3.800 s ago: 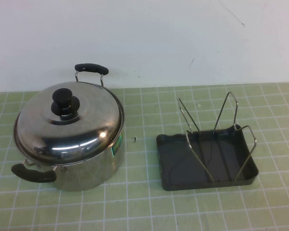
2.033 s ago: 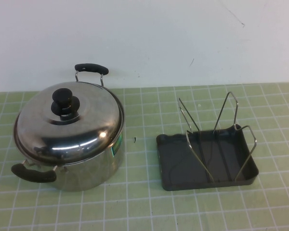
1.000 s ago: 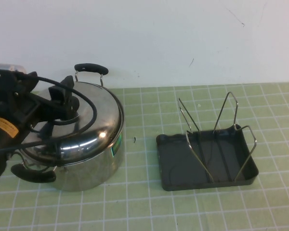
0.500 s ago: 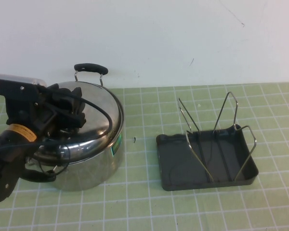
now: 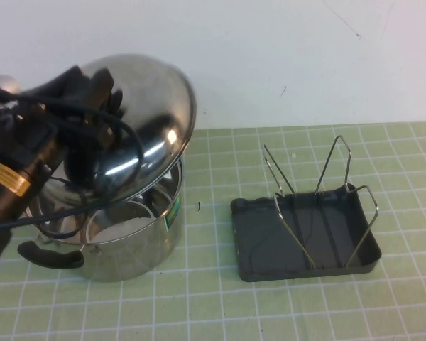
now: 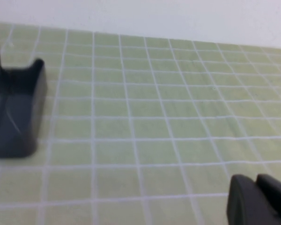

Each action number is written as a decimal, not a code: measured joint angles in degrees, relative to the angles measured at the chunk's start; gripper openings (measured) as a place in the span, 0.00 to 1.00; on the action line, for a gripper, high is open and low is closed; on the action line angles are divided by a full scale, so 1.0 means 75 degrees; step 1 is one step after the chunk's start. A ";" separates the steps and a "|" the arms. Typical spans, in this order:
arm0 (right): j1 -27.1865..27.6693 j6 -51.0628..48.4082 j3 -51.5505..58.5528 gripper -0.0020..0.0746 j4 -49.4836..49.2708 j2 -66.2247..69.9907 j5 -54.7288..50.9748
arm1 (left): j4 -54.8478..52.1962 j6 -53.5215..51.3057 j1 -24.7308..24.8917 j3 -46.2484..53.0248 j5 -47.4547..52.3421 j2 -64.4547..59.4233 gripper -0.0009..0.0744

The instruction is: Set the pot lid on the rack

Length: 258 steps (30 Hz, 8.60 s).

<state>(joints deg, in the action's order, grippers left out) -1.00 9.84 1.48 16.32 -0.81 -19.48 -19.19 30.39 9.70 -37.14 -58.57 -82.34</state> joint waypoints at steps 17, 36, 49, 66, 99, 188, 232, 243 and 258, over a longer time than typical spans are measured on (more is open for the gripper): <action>0.0000 0.1691 0.0016 0.06 -0.2472 0.0000 0.2597 | -0.5893 0.4406 0.0000 0.0013 -0.0944 0.1221 0.42; -0.5029 0.2570 -0.1909 0.07 -0.2689 0.3446 0.3972 | -0.3932 0.4901 0.0000 0.0013 -0.0943 0.1194 0.42; -0.6794 0.4858 -0.3627 0.57 -0.1389 0.7612 0.6756 | -0.4509 0.4886 0.0000 0.0013 -0.0943 0.0983 0.42; -0.6306 0.6820 -0.3653 0.58 -0.1477 0.8610 0.7793 | -0.4509 0.5294 0.0000 0.0013 -0.0943 0.0983 0.42; -0.5181 0.9624 -0.5509 0.38 0.1232 1.1879 1.1489 | -0.5150 0.5540 0.0000 0.0013 -0.0911 0.0983 0.42; -0.3649 1.2346 -0.7223 0.38 1.1309 0.8515 0.5222 | -0.8452 0.7977 -0.3942 -0.0001 -0.0044 0.2645 0.01; -0.3649 1.0517 -0.3261 0.02 1.1231 0.2837 0.3839 | -1.1032 1.0436 -0.2583 0.2197 0.1913 0.8504 0.01; -0.3634 1.0485 -0.3162 0.02 1.1226 0.2823 0.3589 | -1.1100 1.0402 -0.2583 0.2293 0.0945 0.8504 0.01; -0.1783 0.1547 -0.2330 0.02 0.4169 0.0169 -0.0162 | -1.1123 1.0380 -0.2583 0.2293 0.0834 0.8504 0.01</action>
<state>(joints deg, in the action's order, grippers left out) -14.38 21.44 -15.99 47.59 0.45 -20.69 -102.61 108.24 -9.67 -19.94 -52.31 -18.56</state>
